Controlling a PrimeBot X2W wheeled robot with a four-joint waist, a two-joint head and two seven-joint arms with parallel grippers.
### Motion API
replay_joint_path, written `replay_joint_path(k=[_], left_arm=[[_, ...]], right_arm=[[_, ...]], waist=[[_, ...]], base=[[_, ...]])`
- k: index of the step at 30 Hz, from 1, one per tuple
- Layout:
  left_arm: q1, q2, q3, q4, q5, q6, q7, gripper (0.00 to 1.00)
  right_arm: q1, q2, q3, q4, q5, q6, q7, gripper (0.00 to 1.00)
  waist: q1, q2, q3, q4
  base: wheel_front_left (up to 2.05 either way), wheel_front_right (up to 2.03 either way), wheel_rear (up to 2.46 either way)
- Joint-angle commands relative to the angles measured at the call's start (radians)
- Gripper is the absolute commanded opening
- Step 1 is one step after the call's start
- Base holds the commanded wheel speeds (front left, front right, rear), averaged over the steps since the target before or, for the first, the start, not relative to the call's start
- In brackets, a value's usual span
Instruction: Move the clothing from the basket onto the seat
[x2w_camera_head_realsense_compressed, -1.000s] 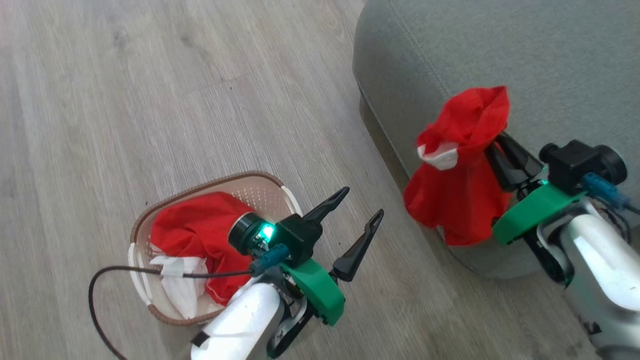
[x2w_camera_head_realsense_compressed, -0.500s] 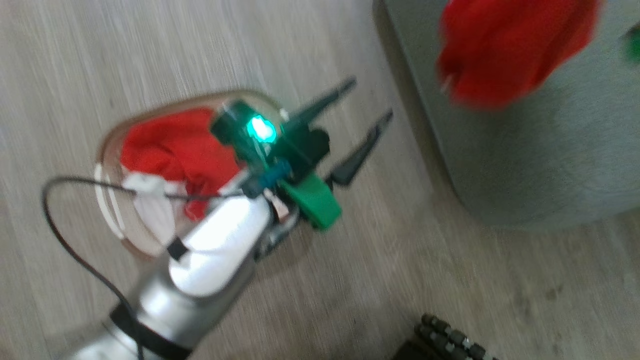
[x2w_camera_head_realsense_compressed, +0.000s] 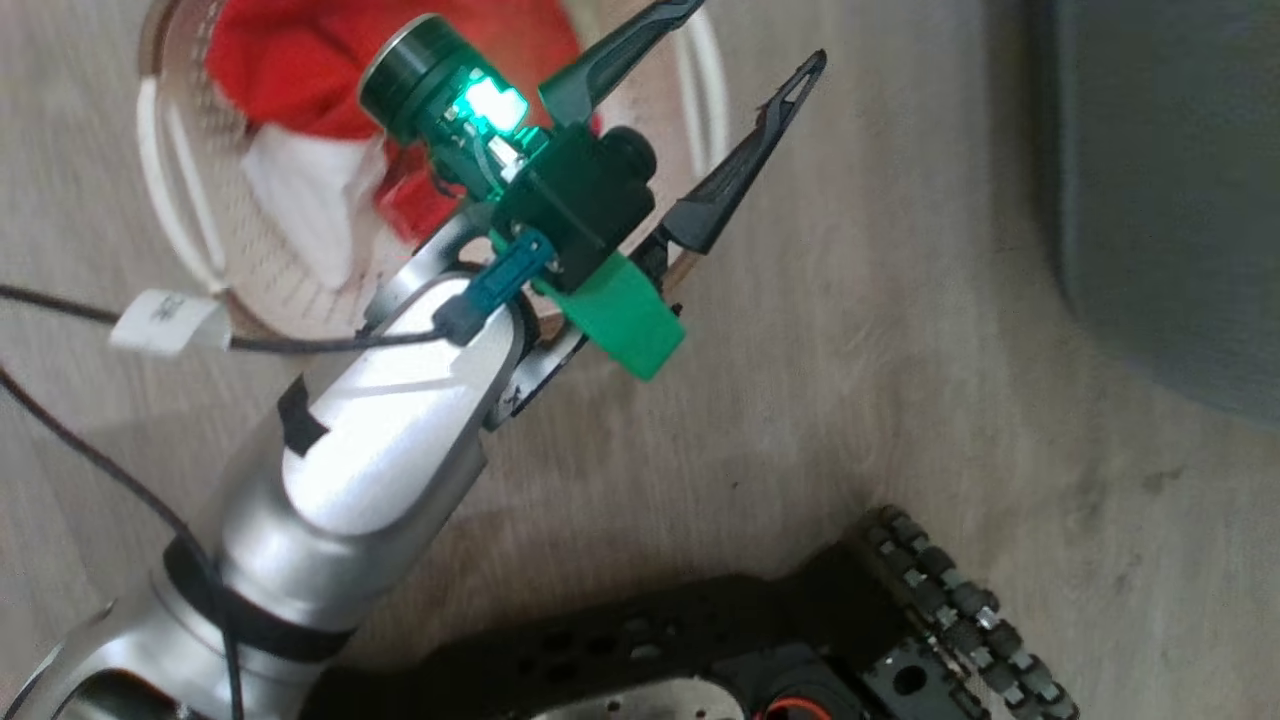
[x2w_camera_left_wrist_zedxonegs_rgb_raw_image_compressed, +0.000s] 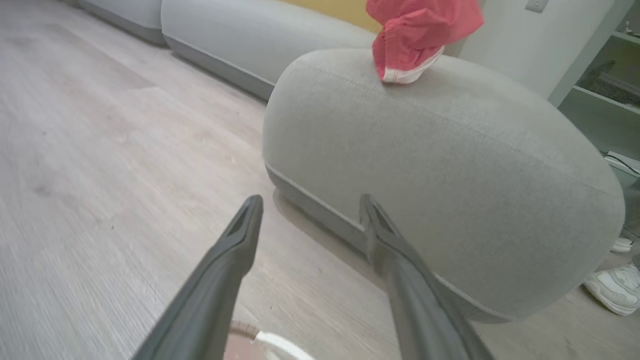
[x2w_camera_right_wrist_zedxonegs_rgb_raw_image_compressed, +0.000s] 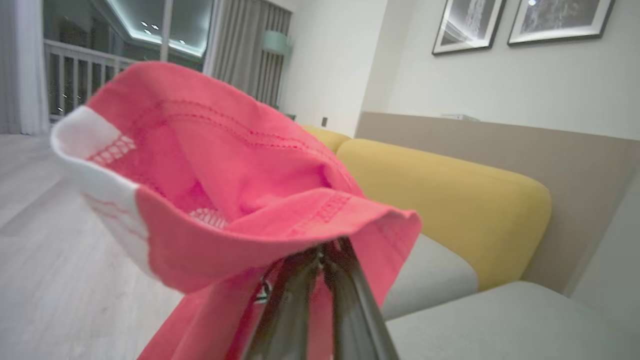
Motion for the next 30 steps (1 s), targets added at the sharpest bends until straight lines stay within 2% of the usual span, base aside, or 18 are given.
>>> replay_joint_path(k=[1,5,8,10,15,17,18,19,24,30], left_arm=[[0.027,0.012,0.020,-0.046,-0.001,0.003,-0.006,1.00],[0.064,0.050,0.023,-0.092,0.002,0.011,-0.009,1.00],[0.077,0.070,0.027,-0.118,0.003,0.017,-0.004,1.00],[0.079,0.076,0.030,-0.138,0.003,0.026,0.003,1.00],[0.080,0.081,0.034,-0.154,-0.001,0.037,0.010,1.00],[0.086,0.088,0.039,-0.154,-0.006,0.040,0.010,1.00],[0.091,0.092,0.043,-0.153,-0.010,0.042,0.010,1.00],[0.097,0.095,0.047,-0.150,-0.014,0.045,0.008,1.00],[0.139,0.085,0.062,-0.127,-0.051,0.056,-0.015,1.00],[0.218,0.059,0.081,-0.073,-0.096,0.061,-0.041,1.00]], right_arm=[[-0.003,-0.049,-0.029,-0.019,-0.028,0.000,0.002,0.00],[-0.063,-0.080,-0.166,0.031,-0.171,0.000,0.008,0.00],[-0.046,-0.076,-0.263,0.075,-0.288,0.000,0.025,0.00],[0.008,-0.040,-0.342,0.127,-0.388,0.000,0.043,0.00],[0.045,0.036,-0.440,0.177,-0.476,0.000,0.022,0.00],[0.044,0.056,-0.461,0.192,-0.498,0.000,0.011,0.44],[0.043,0.064,-0.463,0.203,-0.506,0.000,0.011,0.86],[0.045,0.069,-0.459,0.213,-0.514,0.000,0.011,1.00],[0.095,0.074,-0.374,0.275,-0.513,0.000,0.015,1.00],[0.270,0.091,-0.166,0.331,-0.407,0.000,-0.012,1.00]], waist=[[-0.0004,0.0001,0.099,0.082],[-0.0004,0.0001,0.135,0.080],[-0.0004,0.0001,0.146,0.075],[-0.0004,0.0001,0.151,0.071],[-0.0004,0.0001,0.138,0.062],[-0.0004,0.0001,0.123,0.057],[-0.0004,0.0001,0.113,0.054],[-0.0004,0.0001,0.101,0.050],[-0.0004,0.0001,0.005,0.037],[-0.0004,0.0001,-0.176,0.035]], base=[[0.00,0.00,0.00],[0.00,0.00,0.00],[0.00,0.00,0.00],[0.00,0.00,0.00],[0.00,0.00,0.00],[0.00,0.00,0.00],[0.00,0.00,0.00],[0.00,0.00,0.00],[0.00,0.00,0.00],[0.00,0.00,0.00]])
